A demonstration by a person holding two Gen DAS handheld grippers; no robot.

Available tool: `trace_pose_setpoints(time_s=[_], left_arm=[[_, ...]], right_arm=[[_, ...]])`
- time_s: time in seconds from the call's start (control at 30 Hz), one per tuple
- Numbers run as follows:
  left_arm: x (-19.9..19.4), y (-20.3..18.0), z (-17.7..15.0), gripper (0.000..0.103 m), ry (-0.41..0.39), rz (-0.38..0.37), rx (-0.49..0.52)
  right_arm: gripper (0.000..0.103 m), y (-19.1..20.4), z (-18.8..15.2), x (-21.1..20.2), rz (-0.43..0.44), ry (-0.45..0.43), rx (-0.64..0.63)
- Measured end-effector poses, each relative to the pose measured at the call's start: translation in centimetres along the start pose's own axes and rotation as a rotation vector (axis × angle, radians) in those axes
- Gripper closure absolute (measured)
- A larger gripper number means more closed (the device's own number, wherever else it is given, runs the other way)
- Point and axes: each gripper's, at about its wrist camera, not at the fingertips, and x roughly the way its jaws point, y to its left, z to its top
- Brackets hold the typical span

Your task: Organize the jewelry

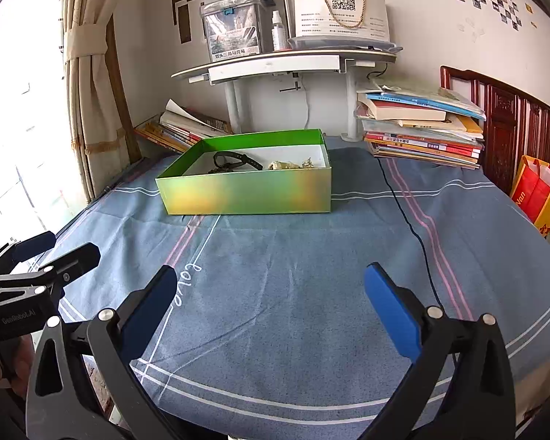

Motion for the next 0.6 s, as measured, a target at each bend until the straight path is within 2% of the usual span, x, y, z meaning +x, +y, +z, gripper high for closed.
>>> trace_pose_setpoints(time_s=[0.6], left_arm=[[0.07,-0.09,0.0,0.004,0.002,-0.005,0.006]], right_arm=[[0.003,0.0,0.15,-0.11,-0.005,-0.007,-0.004]])
